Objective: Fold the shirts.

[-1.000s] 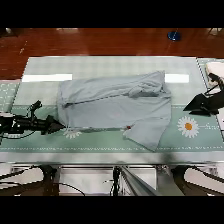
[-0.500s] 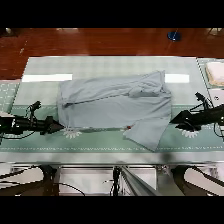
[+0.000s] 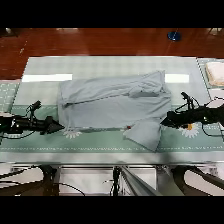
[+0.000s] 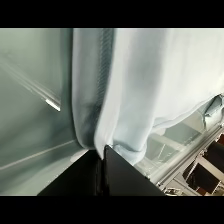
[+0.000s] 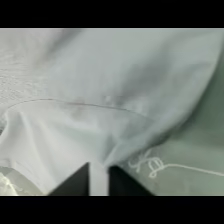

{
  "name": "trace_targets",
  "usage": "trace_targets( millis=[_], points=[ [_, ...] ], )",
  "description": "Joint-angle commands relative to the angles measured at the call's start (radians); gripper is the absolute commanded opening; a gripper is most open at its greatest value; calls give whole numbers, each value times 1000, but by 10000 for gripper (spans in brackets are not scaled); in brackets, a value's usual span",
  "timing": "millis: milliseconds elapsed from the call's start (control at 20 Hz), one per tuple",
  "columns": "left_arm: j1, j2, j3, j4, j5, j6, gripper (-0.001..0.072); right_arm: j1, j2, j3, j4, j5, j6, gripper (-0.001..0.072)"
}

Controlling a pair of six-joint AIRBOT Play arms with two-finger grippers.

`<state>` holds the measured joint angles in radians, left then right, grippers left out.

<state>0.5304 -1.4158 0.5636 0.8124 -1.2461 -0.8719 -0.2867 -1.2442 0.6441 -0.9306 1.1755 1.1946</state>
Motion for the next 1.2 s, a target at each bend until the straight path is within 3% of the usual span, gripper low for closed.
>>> trace_targets(
  millis=[0, 300, 600, 750, 950, 1150],
  points=[
    [1, 1, 26, -9, -25, 0, 32, 38, 0, -3, -11, -74, 36, 23],
    [1, 5, 113, -18, -106, 0, 30, 39, 118, 99, 35, -86, 20, 21],
    [-18, 113, 355, -254, -176, 0, 29, 50, 185, 394, 111, -151, 89, 20],
    [-102, 117, 532, -256, -114, -14, 28, 114, 151, 450, 106, -349, 101, 20],
    [-214, 72, 599, -256, 105, -42, 29, 143, -30, 462, 125, -430, 105, 21],
    [-237, -43, 599, -255, 136, -45, 30, 148, -166, 462, 132, -568, 60, 21]
  ],
)
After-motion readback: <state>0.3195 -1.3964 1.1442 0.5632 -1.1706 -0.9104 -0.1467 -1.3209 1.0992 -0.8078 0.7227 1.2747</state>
